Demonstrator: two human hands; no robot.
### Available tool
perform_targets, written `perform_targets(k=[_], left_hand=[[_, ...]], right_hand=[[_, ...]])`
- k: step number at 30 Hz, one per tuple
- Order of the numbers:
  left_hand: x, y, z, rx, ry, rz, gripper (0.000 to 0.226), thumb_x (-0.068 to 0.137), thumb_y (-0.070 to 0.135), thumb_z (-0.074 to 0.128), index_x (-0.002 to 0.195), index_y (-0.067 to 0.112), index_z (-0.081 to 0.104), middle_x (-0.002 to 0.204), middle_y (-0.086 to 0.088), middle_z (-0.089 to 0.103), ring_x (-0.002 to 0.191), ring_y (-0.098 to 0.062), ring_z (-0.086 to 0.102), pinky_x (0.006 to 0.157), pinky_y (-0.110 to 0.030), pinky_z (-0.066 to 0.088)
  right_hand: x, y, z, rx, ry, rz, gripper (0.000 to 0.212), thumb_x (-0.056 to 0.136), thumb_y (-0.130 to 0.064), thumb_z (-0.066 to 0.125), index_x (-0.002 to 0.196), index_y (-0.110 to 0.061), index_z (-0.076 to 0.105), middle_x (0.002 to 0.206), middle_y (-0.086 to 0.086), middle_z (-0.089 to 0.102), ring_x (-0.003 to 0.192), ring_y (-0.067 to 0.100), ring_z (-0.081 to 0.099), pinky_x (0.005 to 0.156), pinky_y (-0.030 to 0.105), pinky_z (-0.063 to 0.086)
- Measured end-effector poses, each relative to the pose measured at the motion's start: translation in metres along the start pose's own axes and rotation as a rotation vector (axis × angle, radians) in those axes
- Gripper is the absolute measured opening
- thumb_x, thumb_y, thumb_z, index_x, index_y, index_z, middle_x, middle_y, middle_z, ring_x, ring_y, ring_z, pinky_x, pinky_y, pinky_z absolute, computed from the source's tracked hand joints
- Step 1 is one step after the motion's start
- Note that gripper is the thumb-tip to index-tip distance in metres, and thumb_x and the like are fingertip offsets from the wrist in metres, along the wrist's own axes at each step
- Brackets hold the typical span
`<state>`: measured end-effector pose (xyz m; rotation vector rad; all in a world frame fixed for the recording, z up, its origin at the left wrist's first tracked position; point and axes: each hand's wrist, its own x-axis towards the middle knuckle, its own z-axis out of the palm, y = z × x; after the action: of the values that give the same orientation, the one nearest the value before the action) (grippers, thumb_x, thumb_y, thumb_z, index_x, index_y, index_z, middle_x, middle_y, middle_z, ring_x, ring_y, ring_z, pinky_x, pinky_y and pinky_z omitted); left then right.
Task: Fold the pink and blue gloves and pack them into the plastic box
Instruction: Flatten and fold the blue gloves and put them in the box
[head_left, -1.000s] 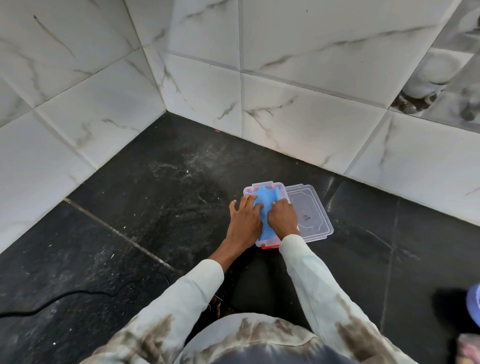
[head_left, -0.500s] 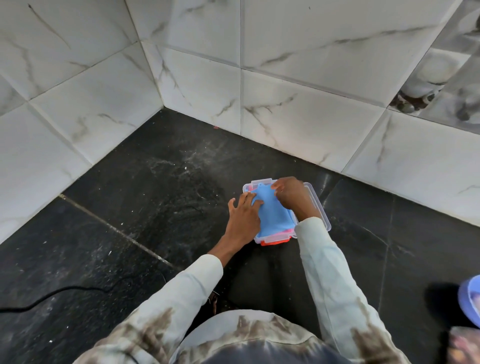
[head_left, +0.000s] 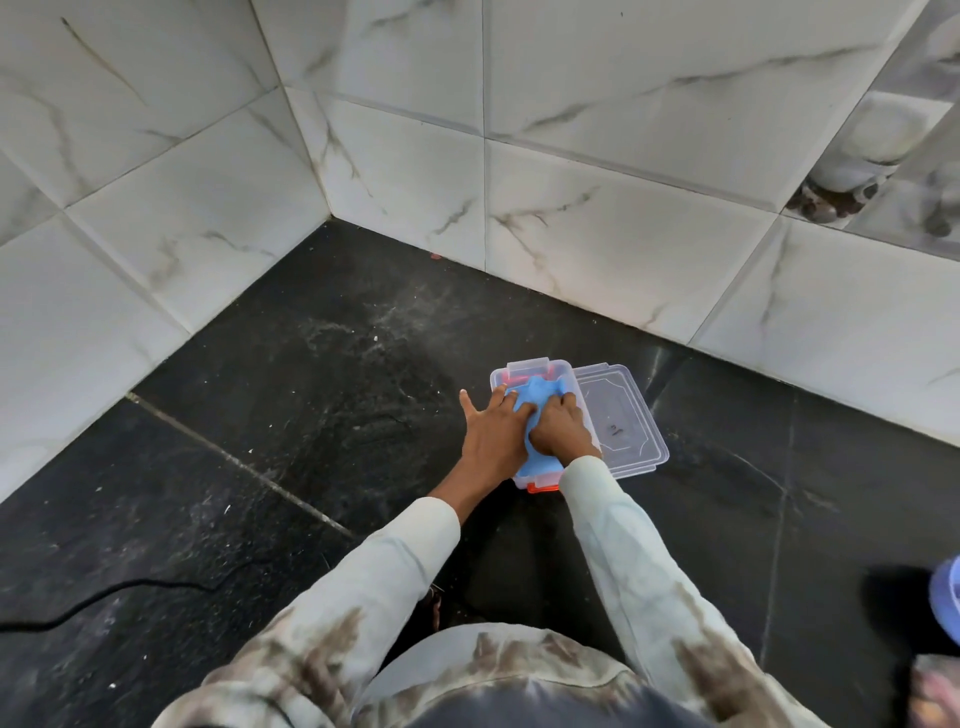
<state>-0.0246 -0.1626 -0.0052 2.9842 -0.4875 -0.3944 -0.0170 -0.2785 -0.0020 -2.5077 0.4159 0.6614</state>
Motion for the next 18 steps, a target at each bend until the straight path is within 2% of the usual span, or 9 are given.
perform_targets(k=[4,6,9,10,12,13,15,18], left_hand=[[0.003,0.004,-0.007,0.039,-0.044,0.004,0.05,0.11,0.041,0.054,0.159,0.034,0.048,0.173,-0.002,0.038,0.17,-0.027,0.018,0.126,-0.081,0.005],[0.001,0.003,-0.008,0.037,-0.046,0.01,0.05,0.111,0.036,0.052,0.161,0.034,0.047,0.175,-0.003,0.034,0.17,-0.028,0.015,0.126,-0.082,0.004],[-0.003,0.0,-0.008,-0.002,-0.004,0.027,0.053,0.109,0.025,0.05,0.161,0.033,0.046,0.174,-0.003,0.032,0.17,-0.025,0.013,0.127,-0.081,0.006],[-0.004,-0.001,-0.008,-0.021,0.013,0.021,0.054,0.109,0.024,0.051,0.162,0.032,0.046,0.174,-0.003,0.031,0.17,-0.024,0.013,0.128,-0.079,0.007],[-0.007,-0.002,-0.008,-0.084,0.033,-0.003,0.053,0.109,0.025,0.05,0.161,0.033,0.045,0.175,-0.002,0.027,0.17,-0.023,0.012,0.131,-0.075,0.009],[-0.008,-0.002,-0.007,-0.121,0.042,-0.014,0.051,0.11,0.025,0.049,0.16,0.033,0.046,0.176,-0.002,0.025,0.17,-0.024,0.012,0.132,-0.072,0.009],[-0.01,-0.001,-0.006,-0.182,0.065,-0.036,0.046,0.11,0.026,0.048,0.156,0.032,0.05,0.176,-0.003,0.022,0.169,-0.024,0.014,0.135,-0.067,0.012],[-0.011,0.002,-0.006,-0.238,0.115,-0.075,0.043,0.11,0.027,0.05,0.154,0.028,0.053,0.175,-0.003,0.023,0.165,-0.024,0.023,0.135,-0.056,0.023]], right_hand=[[-0.001,-0.003,-0.004,-0.078,0.002,-0.029,0.066,0.11,-0.024,0.043,0.168,-0.003,0.018,0.175,0.016,0.009,0.161,0.035,0.024,0.129,0.049,0.027],[-0.002,-0.004,-0.014,-0.019,-0.016,-0.04,0.061,0.111,-0.024,0.045,0.166,-0.005,0.026,0.172,0.017,0.024,0.158,0.035,0.033,0.129,0.046,0.03],[-0.003,0.001,-0.044,0.15,0.061,-0.064,0.039,0.109,-0.015,0.048,0.142,0.001,0.061,0.144,0.023,0.062,0.134,0.037,0.061,0.114,0.04,0.048],[-0.005,0.006,-0.053,0.225,0.094,-0.071,0.034,0.106,-0.013,0.05,0.132,0.0,0.069,0.133,0.023,0.069,0.125,0.039,0.067,0.109,0.042,0.053],[-0.007,0.022,-0.063,0.435,0.286,-0.061,0.027,0.101,-0.012,0.056,0.115,-0.005,0.078,0.116,0.016,0.078,0.11,0.035,0.073,0.101,0.044,0.059],[-0.008,0.032,-0.065,0.489,0.397,-0.036,0.025,0.099,-0.011,0.058,0.113,-0.008,0.078,0.115,0.012,0.078,0.108,0.032,0.074,0.1,0.043,0.06],[-0.011,0.052,-0.061,0.47,0.541,0.067,0.03,0.1,-0.006,0.058,0.126,-0.009,0.072,0.132,0.011,0.071,0.123,0.03,0.067,0.108,0.043,0.055],[-0.018,0.083,-0.043,0.295,0.543,0.275,0.054,0.101,-0.015,0.065,0.152,-0.009,0.049,0.158,0.015,0.043,0.15,0.038,0.038,0.124,0.053,0.037]])
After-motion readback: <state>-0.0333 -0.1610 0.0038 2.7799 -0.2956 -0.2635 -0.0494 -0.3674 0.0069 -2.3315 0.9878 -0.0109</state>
